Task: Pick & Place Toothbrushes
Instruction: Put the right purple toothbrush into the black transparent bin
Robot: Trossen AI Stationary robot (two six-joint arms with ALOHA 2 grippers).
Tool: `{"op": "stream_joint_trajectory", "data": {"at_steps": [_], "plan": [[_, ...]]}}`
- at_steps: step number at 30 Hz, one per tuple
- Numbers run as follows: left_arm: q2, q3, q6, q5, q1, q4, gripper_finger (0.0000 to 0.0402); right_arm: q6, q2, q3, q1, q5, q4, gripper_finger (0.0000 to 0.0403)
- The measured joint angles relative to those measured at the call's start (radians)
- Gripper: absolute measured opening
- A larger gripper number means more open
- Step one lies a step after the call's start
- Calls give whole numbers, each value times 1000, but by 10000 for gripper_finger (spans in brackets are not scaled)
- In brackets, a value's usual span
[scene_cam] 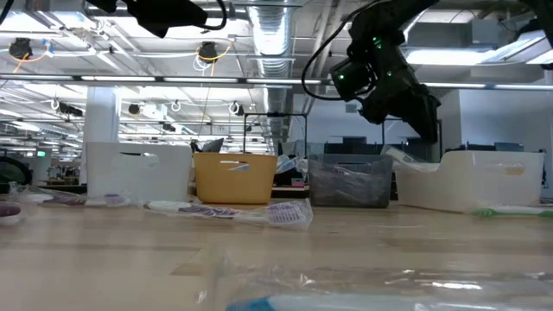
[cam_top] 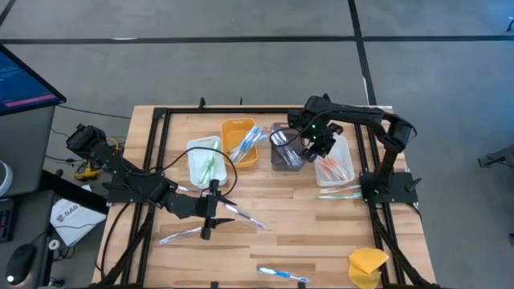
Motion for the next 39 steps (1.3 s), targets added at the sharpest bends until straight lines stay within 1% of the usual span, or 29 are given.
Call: {"op": "stream_joint_trajectory", "data": {"at_steps": [5,8,11,15,17,20,22,28,30,33,37,39], "plan": [[0,0,-9,0,0,0,209,5,-49,0,-6,32,-4,85],[0,0,-10,0,0,0,209,20,-117,0,0,32,2,83],[0,0,15,0,0,-8,209,76,-205,0,24,33,22,82],[18,0,62,0,0,-65,209,102,-338,0,94,50,104,81],[37,0,63,0,4,-72,209,97,-397,0,149,83,156,81],[85,0,58,0,12,-75,209,47,-483,-15,245,154,264,81],[128,0,58,0,20,-74,209,15,-538,-50,310,183,353,81],[240,0,59,3,65,-73,209,-54,-679,-217,488,186,639,81],[260,0,58,33,86,-73,209,-55,-711,-282,535,186,714,81],[278,0,54,105,122,-65,209,-54,-739,-376,595,186,813,81],[301,0,54,124,157,-64,209,-59,-741,-484,665,186,945,81],[317,0,56,155,172,-65,209,-60,-731,-523,692,186,1013,81]]}}
